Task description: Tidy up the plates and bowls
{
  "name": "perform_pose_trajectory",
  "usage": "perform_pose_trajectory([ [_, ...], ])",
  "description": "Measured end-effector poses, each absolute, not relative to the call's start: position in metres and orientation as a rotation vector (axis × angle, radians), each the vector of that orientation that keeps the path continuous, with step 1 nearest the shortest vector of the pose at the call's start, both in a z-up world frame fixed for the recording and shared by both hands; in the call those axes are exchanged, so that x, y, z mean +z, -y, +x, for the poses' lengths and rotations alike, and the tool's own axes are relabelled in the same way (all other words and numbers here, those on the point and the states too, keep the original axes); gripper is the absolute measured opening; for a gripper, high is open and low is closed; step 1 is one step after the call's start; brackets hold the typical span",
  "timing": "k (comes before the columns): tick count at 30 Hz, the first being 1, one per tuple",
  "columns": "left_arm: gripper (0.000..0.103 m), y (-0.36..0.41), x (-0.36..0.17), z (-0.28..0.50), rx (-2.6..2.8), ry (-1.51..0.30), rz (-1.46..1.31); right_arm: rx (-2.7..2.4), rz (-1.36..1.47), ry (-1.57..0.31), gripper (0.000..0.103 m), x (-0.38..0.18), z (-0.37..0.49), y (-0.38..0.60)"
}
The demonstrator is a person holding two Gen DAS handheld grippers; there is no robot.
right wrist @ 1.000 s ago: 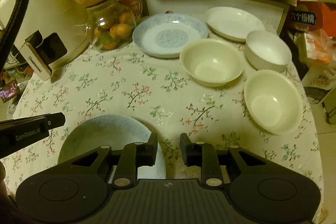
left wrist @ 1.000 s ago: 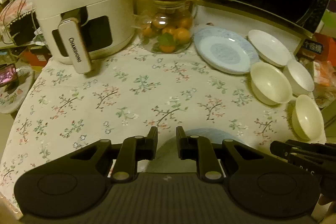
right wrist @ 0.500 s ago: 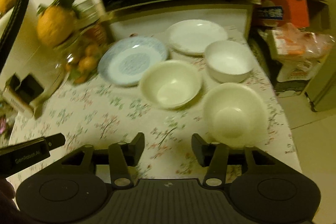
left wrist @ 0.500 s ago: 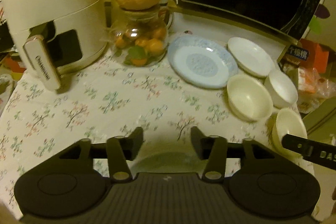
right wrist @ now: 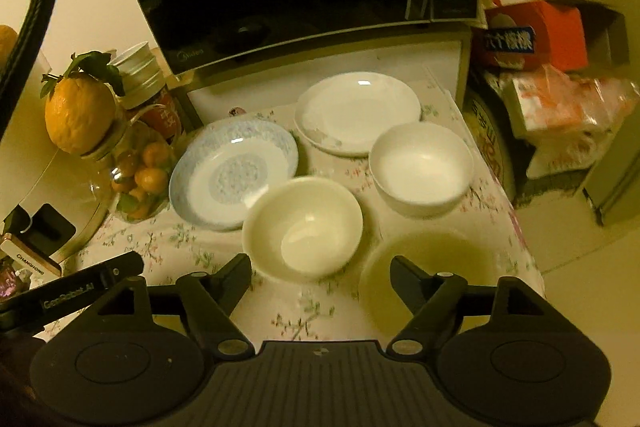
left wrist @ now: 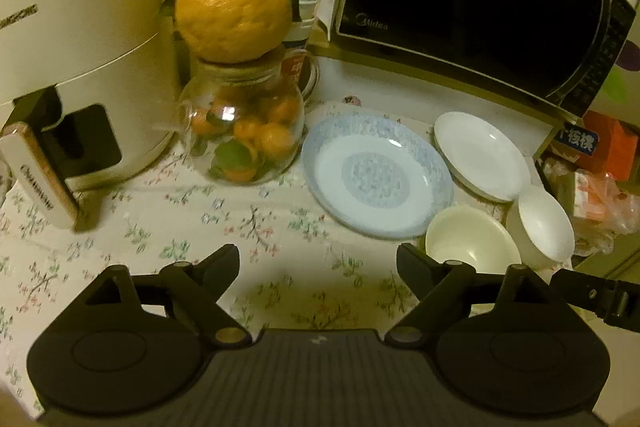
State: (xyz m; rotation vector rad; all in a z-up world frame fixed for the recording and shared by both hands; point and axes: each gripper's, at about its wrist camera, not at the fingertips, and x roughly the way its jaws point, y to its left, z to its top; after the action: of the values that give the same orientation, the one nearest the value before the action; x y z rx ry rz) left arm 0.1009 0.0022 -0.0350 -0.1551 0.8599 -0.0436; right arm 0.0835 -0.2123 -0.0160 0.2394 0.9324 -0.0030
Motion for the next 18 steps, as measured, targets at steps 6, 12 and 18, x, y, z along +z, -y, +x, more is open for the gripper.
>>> perform_pose_trajectory([
  [6, 0.086, -0.008, -0.04, 0.122, -0.01, -0.855, -0.167, 0.021, 0.199, -0.929, 0.078, -0.02, 0.102, 0.206],
  [12, 0.086, -0.016, -0.046, 0.143, 0.031, -0.858, -0.192, 0.04, 0.179, -0.931, 0.079, -0.025, 0.119, 0.199],
  [18, 0.086, -0.017, -0.05, 0.158, 0.05, -0.853, -0.196, 0.035, 0.189, -0.944, 0.079, -0.033, 0.139, 0.197],
])
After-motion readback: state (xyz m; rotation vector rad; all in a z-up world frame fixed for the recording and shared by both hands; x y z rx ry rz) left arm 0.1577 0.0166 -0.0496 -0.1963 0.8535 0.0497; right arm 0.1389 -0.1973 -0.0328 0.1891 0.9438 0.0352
